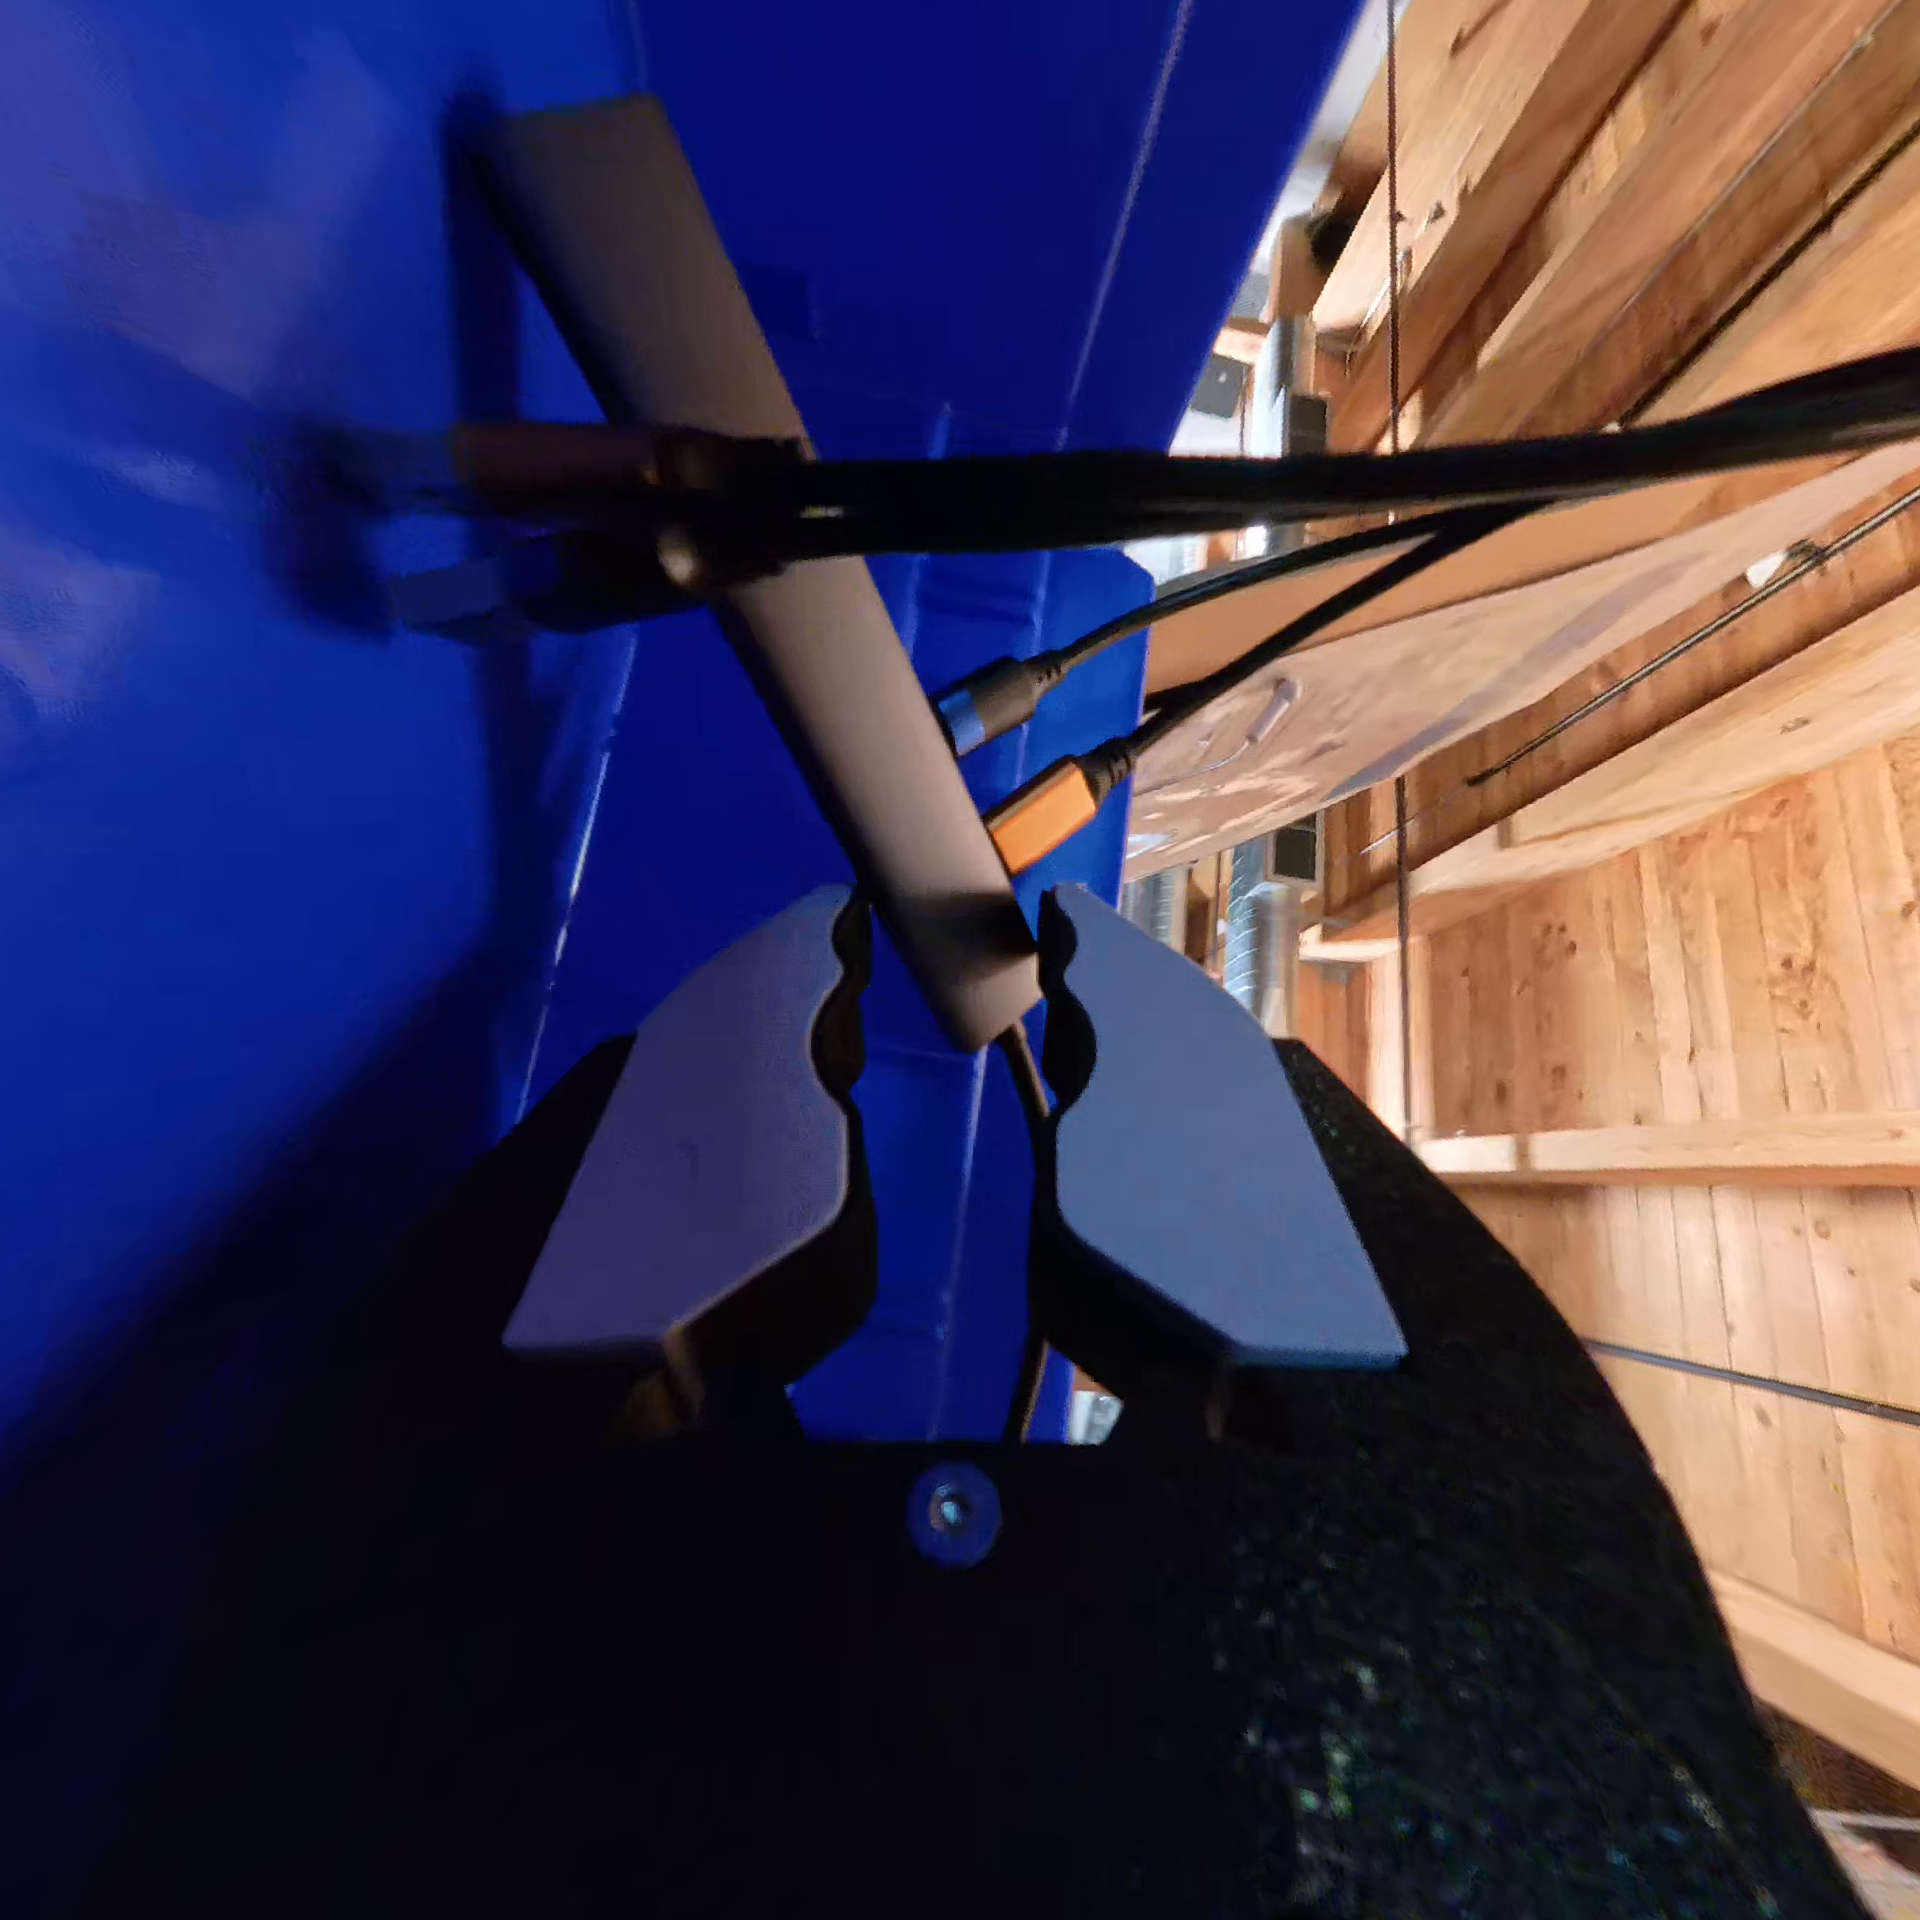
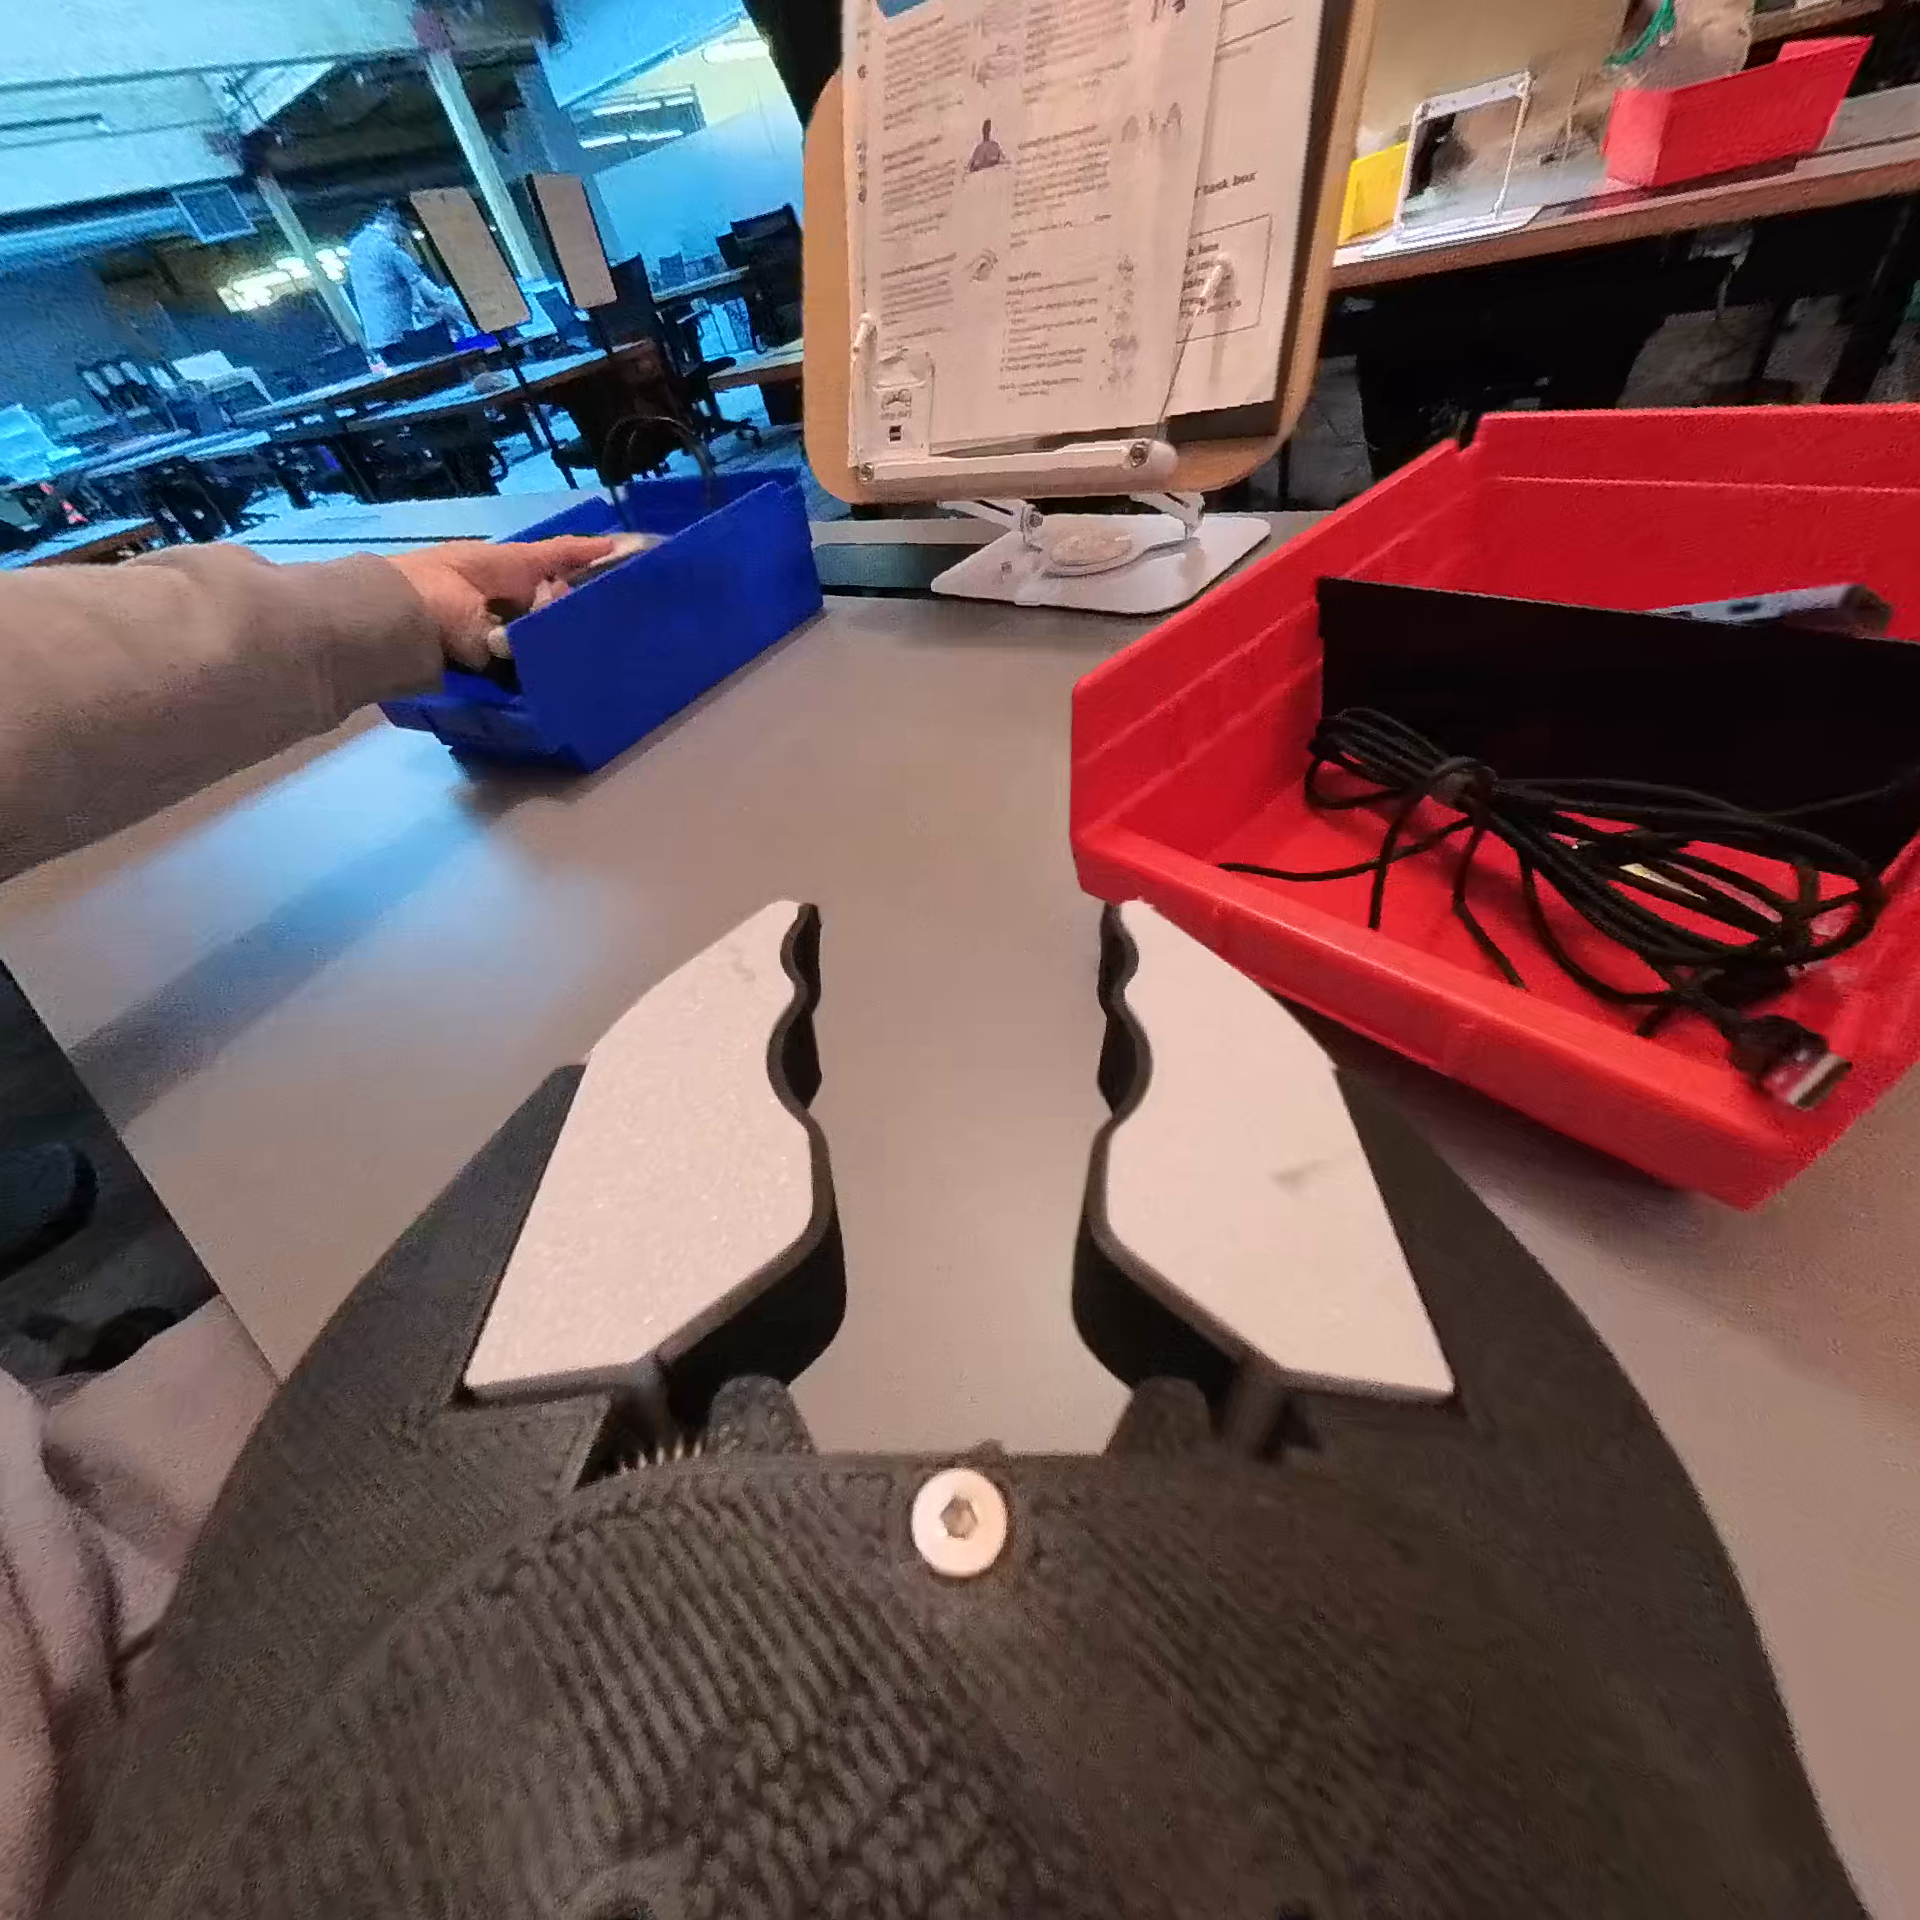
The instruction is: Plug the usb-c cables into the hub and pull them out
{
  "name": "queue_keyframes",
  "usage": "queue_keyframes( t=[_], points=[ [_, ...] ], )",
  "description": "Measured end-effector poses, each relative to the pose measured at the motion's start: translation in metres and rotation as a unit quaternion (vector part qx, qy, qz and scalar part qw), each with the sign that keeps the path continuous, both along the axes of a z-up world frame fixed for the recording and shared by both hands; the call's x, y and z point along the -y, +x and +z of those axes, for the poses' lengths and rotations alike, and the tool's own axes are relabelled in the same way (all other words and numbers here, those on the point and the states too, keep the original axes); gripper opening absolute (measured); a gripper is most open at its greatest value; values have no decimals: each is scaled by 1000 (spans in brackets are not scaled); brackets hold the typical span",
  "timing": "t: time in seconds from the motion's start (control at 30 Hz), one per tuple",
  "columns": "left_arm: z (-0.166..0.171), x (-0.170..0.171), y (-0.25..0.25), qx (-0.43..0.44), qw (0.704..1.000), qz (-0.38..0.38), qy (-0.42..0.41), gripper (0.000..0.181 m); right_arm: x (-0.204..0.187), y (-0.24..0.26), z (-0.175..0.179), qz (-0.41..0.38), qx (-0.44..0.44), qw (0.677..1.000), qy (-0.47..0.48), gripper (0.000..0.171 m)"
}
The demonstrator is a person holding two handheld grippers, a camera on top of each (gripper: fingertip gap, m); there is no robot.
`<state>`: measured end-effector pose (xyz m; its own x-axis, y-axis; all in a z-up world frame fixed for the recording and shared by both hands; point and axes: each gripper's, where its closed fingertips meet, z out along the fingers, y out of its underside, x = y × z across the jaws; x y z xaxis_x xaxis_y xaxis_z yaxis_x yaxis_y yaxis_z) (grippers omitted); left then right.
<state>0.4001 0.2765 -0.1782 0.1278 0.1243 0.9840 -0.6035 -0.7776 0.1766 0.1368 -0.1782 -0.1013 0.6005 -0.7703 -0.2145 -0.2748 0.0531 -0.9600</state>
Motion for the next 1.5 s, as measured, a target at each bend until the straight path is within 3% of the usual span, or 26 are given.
queue_keyframes(
  t=[0.17, 0.27, 0.4, 0.57, 0.67, 0.8, 0.93, 1.0, 1.13, 1.2, 1.3, 1.4, 1.47, 1.5],
  points=[
    [30, -6, -6, 74, 991, 20, 107, 20, -7, -3, -4, 10, 2, 1000, -28, 52],
    [74, -5, -19, 155, 963, 16, 222, 9, -8, -3, -1, 5, 13, 1000, -26, 51],
    [137, 17, -51, 255, 874, -18, 414, 9, -27, -3, 6, 13, 28, 999, 5, 48],
    [178, 78, -112, 346, 770, -139, 517, 9, -68, -15, 2, 67, 73, 990, -101, 49],
    [177, 124, -149, 403, 736, -196, 507, 9, -81, -16, 8, 70, 93, 987, -112, 51],
    [163, 182, -183, 493, 713, -175, 466, 9, -120, -23, 33, 107, 66, 991, 39, 50],
    [130, 236, -218, 598, 649, -201, 425, 9, -133, -7, 52, 50, 163, 982, -79, 60],
    [112, 255, -233, 634, 618, -213, 413, 9, -142, -3, 69, 63, 190, 977, -71, 60],
    [85, 280, -258, 678, 561, -258, 399, 8, -170, -4, 79, 146, 181, 973, 9, 52],
    [76, 288, -267, 688, 535, -276, 407, 8, -178, -2, 71, 152, 189, 970, -1, 25],
    [70, 290, -268, 679, 524, -289, 426, 10, -185, -6, 63, 160, 219, 962, -9, 18],
    [80, 282, -254, 655, 557, -241, 450, 21, -185, -11, 66, 111, 331, 930, -110, 14],
    [93, 269, -245, 628, 592, -213, 459, 42, -177, -2, 60, 32, 405, 874, -266, 11],
    [99, 263, -245, 610, 613, -215, 453, 42, -175, 0, 56, 9, 436, 837, -332, 12]
  ],
)
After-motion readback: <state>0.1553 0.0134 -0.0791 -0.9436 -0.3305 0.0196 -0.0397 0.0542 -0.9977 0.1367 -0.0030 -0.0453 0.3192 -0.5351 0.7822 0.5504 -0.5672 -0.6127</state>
